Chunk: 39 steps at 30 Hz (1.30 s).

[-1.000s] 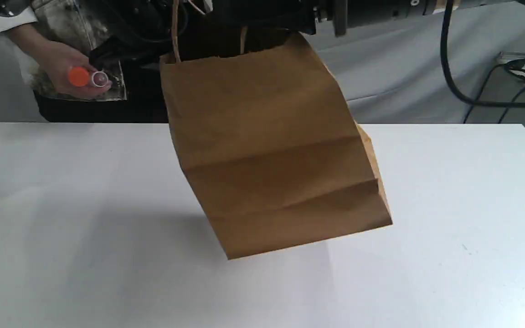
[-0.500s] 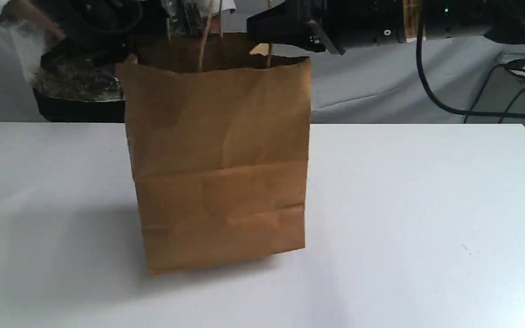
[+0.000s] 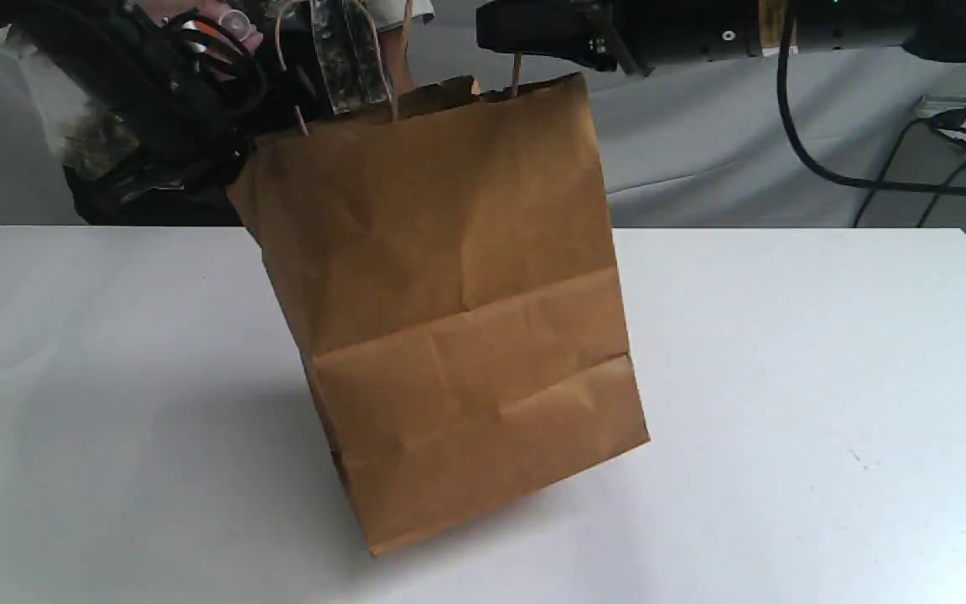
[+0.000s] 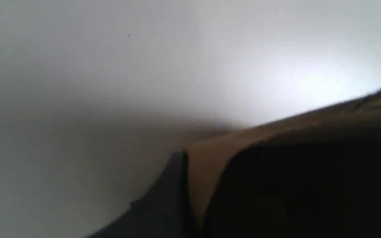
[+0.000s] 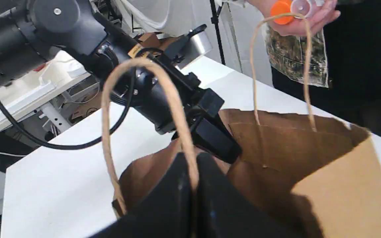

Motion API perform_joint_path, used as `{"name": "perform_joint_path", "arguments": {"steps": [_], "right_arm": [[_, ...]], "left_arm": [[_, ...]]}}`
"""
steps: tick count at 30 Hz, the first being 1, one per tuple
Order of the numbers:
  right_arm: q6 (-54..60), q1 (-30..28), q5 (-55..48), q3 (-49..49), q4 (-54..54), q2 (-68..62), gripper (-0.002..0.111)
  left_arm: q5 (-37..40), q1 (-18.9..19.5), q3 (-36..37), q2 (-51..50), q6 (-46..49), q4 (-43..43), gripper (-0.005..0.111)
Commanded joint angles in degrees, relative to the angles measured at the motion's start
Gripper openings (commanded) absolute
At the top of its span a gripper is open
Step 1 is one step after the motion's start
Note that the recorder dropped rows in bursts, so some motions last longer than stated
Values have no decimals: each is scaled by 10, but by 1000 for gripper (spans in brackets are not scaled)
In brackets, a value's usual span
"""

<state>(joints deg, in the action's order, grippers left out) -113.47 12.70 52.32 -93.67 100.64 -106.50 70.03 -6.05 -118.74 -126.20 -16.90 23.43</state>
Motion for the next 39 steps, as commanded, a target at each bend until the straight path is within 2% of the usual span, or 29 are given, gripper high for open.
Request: {"name": "perform_joint_path", "arguments": {"steps": [1,10,18,24,39], "right_arm": [[-4,-1,8,-8,-7,2,0],[0,-1,23,-8,-7,1,0],[6,-1,25,-8,-7,1,0],[7,-1,25,-8,-7,1,0],[8,-1,27,-8,-7,1,0]], "left_arm": [[-1,1,-2,2,8,2,0],[-1,1,-2,2,21,26,0],[-1,21,-9,5,22,30,0],[-1,21,-35,7,26,28,0],[-1,21,-34,7,25,36,0]]}}
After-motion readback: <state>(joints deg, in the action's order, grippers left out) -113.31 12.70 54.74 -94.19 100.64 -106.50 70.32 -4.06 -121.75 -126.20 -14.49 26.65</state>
